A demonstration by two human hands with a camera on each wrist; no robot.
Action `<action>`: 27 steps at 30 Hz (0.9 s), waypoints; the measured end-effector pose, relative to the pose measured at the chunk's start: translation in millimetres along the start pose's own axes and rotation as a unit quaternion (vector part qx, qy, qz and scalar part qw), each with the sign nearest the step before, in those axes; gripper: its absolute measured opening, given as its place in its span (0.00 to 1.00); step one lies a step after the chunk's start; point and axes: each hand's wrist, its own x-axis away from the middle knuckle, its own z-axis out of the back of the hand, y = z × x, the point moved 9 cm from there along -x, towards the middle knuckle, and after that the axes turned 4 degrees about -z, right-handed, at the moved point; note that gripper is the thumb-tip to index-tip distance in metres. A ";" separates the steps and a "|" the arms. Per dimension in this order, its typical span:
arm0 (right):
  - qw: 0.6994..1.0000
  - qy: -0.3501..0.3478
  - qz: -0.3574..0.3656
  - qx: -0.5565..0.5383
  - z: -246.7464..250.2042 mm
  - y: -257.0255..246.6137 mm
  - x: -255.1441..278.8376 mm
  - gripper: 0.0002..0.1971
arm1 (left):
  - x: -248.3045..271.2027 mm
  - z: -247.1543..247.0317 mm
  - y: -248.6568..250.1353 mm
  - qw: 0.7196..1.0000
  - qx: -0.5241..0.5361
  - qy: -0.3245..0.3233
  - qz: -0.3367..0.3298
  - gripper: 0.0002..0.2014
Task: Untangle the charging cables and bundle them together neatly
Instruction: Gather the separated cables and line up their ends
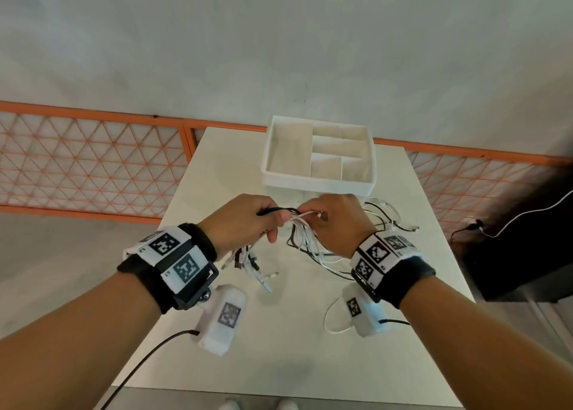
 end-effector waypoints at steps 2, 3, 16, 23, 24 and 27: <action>0.998 0.043 -0.042 -0.032 13.5 11.8 2.7 0.07 | 3.7 0.3 -4.5 0.999 0.035 -0.010 0.005 0.16; 0.995 0.064 -0.067 -0.041 22.4 20.1 5.7 0.07 | 6.1 1.0 -8.6 0.999 0.040 -0.014 0.011 0.16; 0.995 0.002 0.078 0.065 7.7 -37.8 2.9 0.14 | -0.8 -4.1 -5.8 0.999 0.028 -0.021 0.017 0.12; 0.997 -0.034 0.040 0.053 8.6 -23.9 7.8 0.27 | 6.2 -2.1 -6.0 0.998 0.036 -0.044 0.003 0.10; 0.995 -0.068 0.046 0.051 0.9 -30.3 9.6 0.34 | 7.1 -4.3 0.3 0.998 0.023 -0.053 -0.013 0.09; 0.990 -0.115 0.076 0.012 -19.0 -49.6 7.9 0.36 | 8.0 -9.4 23.3 0.996 0.006 -0.052 -0.073 0.04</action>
